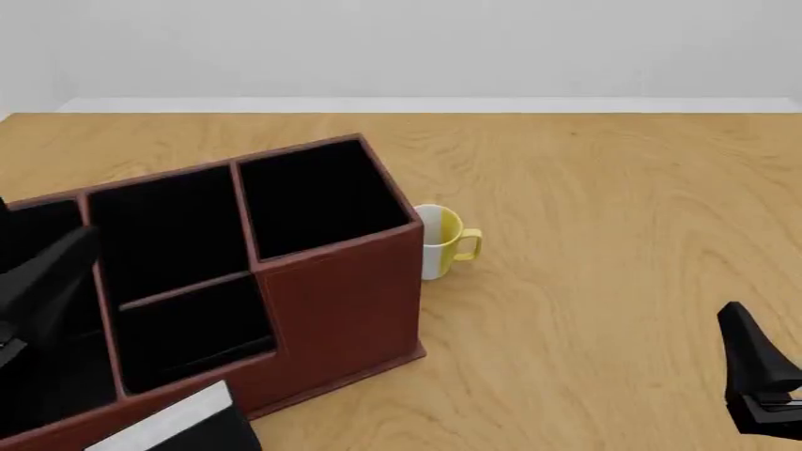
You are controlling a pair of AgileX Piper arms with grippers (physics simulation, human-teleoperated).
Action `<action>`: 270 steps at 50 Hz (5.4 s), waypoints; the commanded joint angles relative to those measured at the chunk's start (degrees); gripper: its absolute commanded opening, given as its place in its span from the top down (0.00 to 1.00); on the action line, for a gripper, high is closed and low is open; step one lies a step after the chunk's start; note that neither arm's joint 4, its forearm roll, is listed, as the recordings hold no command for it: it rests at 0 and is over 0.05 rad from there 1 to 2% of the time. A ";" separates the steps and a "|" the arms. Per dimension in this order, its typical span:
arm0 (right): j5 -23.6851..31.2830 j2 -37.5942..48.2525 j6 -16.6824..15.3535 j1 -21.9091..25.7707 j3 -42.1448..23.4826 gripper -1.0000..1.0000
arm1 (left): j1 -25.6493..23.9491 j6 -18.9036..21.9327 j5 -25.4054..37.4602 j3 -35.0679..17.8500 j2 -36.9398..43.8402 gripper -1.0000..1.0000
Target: Pick up the book and place it in the front compartment of the caddy.
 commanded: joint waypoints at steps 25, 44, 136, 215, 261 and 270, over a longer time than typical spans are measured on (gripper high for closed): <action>0.02 0.01 -0.02 0.07 0.00 0.00 | -15.76 3.31 20.96 -17.45 17.39 0.00; 0.05 0.08 0.17 0.05 0.00 0.00 | -17.17 6.65 27.56 -16.12 19.11 0.00; 0.07 0.04 0.07 0.10 -0.01 0.00 | -23.70 4.73 46.60 -19.15 28.91 0.00; 0.06 0.05 0.06 0.13 -0.02 0.00 | -19.96 8.73 42.13 -4.28 24.04 1.00; 0.07 0.05 0.08 0.12 -0.02 0.00 | -18.07 35.16 58.39 -29.43 17.96 1.00; 0.06 0.05 0.07 0.13 -0.02 0.00 | -14.00 42.51 58.40 -34.55 19.30 1.00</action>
